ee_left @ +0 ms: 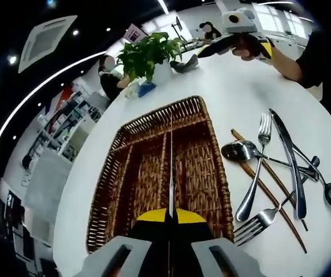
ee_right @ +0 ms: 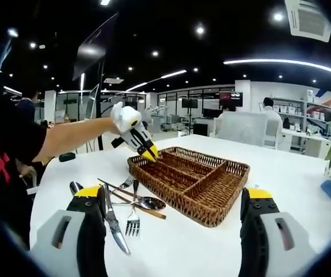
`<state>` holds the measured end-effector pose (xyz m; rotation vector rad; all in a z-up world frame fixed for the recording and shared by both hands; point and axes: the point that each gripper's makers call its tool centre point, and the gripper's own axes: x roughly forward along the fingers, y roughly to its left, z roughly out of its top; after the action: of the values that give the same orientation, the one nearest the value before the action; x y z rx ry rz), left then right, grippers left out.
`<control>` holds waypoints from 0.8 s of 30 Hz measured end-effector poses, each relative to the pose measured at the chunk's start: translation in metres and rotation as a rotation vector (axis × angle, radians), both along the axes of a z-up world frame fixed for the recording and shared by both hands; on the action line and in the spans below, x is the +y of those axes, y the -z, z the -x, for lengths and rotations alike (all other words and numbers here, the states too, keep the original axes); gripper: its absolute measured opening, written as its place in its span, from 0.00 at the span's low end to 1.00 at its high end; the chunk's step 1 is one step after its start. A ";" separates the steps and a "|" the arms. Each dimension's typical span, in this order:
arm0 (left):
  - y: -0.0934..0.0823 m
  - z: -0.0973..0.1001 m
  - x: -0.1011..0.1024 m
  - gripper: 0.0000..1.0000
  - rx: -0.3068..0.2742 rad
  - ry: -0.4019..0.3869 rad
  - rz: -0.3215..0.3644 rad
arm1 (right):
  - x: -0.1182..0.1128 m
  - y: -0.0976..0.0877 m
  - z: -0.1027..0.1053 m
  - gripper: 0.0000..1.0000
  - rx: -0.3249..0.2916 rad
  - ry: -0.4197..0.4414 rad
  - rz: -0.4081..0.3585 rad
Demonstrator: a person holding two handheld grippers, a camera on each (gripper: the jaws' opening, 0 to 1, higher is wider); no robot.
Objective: Arrange the knives, forks, and spoons in their matching storage slots by inserting each utensil handle-first until every utensil is classified and aligned in the correct compartment
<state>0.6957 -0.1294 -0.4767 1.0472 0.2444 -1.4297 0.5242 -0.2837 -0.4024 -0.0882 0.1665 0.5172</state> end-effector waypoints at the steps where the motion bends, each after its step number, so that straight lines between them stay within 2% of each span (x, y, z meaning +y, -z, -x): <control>1: 0.001 0.000 0.000 0.01 0.001 -0.003 -0.001 | 0.000 0.000 0.000 0.99 0.001 0.000 0.001; 24: 0.028 -0.007 -0.002 0.01 0.014 -0.008 -0.042 | 0.003 0.006 -0.002 0.99 0.011 -0.017 0.028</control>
<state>0.7025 -0.1318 -0.5050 1.0693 0.2894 -1.4303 0.5263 -0.2807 -0.4084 -0.1142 0.1841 0.5327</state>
